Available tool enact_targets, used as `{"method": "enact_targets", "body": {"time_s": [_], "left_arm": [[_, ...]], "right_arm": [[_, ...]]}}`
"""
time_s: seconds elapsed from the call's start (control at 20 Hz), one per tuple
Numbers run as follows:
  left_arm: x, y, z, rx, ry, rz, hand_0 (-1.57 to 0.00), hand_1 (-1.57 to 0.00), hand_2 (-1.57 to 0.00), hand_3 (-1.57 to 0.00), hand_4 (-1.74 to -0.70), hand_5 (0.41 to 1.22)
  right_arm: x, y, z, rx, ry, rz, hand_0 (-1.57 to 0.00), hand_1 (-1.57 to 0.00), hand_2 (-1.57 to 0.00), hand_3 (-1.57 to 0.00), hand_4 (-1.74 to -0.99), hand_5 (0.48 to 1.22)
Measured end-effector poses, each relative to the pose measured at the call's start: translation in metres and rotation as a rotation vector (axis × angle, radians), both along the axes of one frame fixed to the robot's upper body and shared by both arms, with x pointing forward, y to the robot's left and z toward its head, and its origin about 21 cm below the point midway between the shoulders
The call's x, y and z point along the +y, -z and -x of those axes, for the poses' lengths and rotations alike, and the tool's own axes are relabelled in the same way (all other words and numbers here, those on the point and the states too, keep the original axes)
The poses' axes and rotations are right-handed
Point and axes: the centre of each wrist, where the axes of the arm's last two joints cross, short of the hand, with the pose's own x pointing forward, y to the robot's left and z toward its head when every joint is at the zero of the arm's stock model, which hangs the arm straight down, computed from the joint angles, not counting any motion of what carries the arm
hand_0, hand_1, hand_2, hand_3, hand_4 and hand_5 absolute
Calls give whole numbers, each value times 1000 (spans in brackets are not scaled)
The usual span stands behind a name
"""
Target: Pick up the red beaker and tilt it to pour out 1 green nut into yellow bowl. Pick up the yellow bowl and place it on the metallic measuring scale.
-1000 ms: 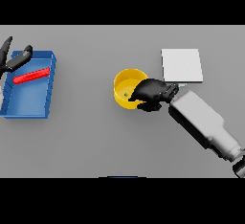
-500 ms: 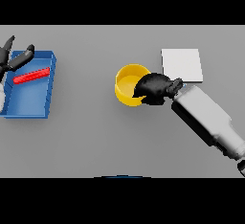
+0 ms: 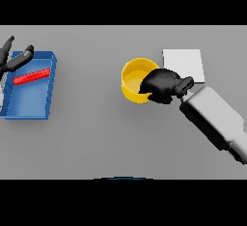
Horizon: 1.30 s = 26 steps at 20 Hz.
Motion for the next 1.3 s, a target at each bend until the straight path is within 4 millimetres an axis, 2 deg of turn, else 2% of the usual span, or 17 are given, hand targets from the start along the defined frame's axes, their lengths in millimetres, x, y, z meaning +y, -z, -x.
{"method": "enact_targets", "body": {"time_s": [0.25,0.35,0.5,0.7,0.9,1.05,1.3], "left_arm": [[-3,-5,1,1,-12,26,1,1,1,1,-831,728],[-3,-4,3,4,-18,23,1,1,1,1,-837,737],[-7,-7,1,10,-24,23,1,1,1,1,-849,746],[-7,-9,7,16,-33,20,1,1,1,1,-853,761],[-8,-9,11,24,-47,31,1,1,1,1,-865,779],[-10,-6,6,36,-57,10,1,1,1,1,-863,797],[-8,-8,5,41,-55,7,1,1,1,1,-854,807]], "right_arm": [[-19,-23,-16,-99,126,-2,-1554,-1570,-1517,-1166,-1741,1220],[-37,-26,-24,-126,161,-12,-1560,-1570,-1533,-1156,-1741,1221],[-50,-29,-38,-167,226,-15,-1565,-1571,-1548,-1154,-1741,1221],[-78,-21,-54,-178,315,-6,-1569,-1571,-1551,-1154,-1741,1221],[-95,-6,-66,-164,383,-19,-1570,-1571,-1500,-1181,-1741,1221],[-105,9,-70,-146,411,-17,-1571,-1571,-1428,-1290,-1741,1221],[-112,21,-74,-118,453,-27,-1571,-1571,-1382,-1384,-1741,1221]]}}
